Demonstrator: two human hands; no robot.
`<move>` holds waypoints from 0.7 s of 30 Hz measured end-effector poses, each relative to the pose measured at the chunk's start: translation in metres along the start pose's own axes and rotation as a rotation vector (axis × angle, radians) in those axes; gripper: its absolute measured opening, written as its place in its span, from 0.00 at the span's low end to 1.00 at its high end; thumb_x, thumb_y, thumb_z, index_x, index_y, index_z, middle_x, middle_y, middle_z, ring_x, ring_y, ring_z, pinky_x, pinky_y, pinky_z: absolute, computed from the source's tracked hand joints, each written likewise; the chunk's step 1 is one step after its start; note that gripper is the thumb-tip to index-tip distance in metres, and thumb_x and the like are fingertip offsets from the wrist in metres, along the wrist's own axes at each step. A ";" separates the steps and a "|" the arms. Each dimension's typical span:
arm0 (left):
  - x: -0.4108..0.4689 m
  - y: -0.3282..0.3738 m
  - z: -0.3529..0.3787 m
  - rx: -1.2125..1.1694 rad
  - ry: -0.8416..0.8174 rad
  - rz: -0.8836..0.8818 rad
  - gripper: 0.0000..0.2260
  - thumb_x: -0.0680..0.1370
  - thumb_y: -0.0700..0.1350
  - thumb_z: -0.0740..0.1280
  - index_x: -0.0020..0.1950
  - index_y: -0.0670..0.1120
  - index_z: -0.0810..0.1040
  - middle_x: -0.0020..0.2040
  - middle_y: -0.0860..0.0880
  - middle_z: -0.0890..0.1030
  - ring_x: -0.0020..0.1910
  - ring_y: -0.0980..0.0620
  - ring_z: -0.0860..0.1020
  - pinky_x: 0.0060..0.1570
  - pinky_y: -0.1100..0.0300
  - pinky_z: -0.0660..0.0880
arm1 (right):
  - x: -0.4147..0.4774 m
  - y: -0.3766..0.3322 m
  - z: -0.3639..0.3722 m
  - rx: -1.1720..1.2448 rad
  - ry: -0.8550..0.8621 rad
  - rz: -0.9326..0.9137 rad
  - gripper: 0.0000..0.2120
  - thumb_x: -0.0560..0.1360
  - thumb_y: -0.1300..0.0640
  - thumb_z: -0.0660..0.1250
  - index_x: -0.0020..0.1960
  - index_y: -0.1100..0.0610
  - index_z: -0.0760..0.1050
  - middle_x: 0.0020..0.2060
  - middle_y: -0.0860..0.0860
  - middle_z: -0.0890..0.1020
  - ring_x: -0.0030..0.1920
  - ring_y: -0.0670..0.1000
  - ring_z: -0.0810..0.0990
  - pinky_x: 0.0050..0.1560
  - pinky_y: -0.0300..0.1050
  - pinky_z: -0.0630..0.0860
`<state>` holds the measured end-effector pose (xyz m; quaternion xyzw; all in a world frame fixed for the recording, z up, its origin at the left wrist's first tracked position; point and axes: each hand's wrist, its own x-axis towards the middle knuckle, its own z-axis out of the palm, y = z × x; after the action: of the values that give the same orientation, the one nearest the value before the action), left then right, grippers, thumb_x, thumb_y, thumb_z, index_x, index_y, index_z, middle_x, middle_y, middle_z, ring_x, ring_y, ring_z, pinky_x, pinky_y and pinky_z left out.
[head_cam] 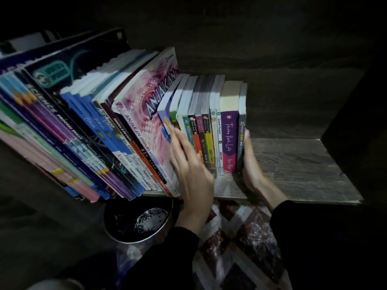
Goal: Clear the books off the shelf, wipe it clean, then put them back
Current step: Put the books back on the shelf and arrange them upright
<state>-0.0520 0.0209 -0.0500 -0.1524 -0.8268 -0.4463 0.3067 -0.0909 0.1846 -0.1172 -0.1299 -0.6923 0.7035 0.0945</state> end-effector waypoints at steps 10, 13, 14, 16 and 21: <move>-0.030 0.024 0.021 -0.426 -0.409 -0.699 0.40 0.80 0.39 0.61 0.74 0.43 0.29 0.74 0.47 0.29 0.74 0.50 0.32 0.73 0.56 0.33 | 0.006 0.029 -0.007 -0.004 0.054 0.080 0.37 0.66 0.18 0.45 0.73 0.29 0.50 0.76 0.37 0.52 0.77 0.46 0.50 0.70 0.73 0.40; -0.004 0.034 0.027 -0.374 -0.484 -0.865 0.43 0.78 0.42 0.64 0.73 0.37 0.29 0.73 0.41 0.27 0.74 0.47 0.31 0.71 0.56 0.33 | 0.011 0.040 -0.013 -0.044 0.051 0.072 0.37 0.68 0.20 0.45 0.74 0.32 0.50 0.76 0.37 0.52 0.77 0.44 0.50 0.72 0.68 0.41; 0.001 0.037 0.026 -0.369 -0.494 -0.907 0.44 0.78 0.43 0.65 0.73 0.36 0.29 0.73 0.40 0.27 0.74 0.47 0.31 0.71 0.55 0.33 | 0.012 0.043 -0.016 -0.052 0.051 0.076 0.38 0.67 0.19 0.45 0.74 0.33 0.50 0.76 0.37 0.52 0.76 0.43 0.50 0.73 0.65 0.42; 0.005 0.043 0.020 -0.362 -0.514 -0.933 0.44 0.78 0.45 0.64 0.73 0.36 0.29 0.73 0.40 0.28 0.74 0.46 0.32 0.72 0.54 0.34 | 0.016 0.056 -0.022 -0.026 0.062 0.105 0.42 0.65 0.18 0.46 0.74 0.33 0.49 0.76 0.37 0.52 0.76 0.42 0.50 0.75 0.63 0.43; 0.007 0.033 0.007 -0.508 -0.510 -0.971 0.42 0.77 0.46 0.63 0.76 0.43 0.32 0.75 0.44 0.31 0.76 0.45 0.36 0.74 0.43 0.41 | -0.061 -0.020 0.025 -0.023 0.230 0.073 0.48 0.65 0.19 0.47 0.78 0.42 0.44 0.77 0.43 0.51 0.76 0.46 0.50 0.75 0.57 0.45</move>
<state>-0.0425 0.0446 -0.0268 0.0718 -0.7170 -0.6679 -0.1862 -0.0418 0.1426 -0.0939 -0.2361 -0.6798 0.6787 0.1464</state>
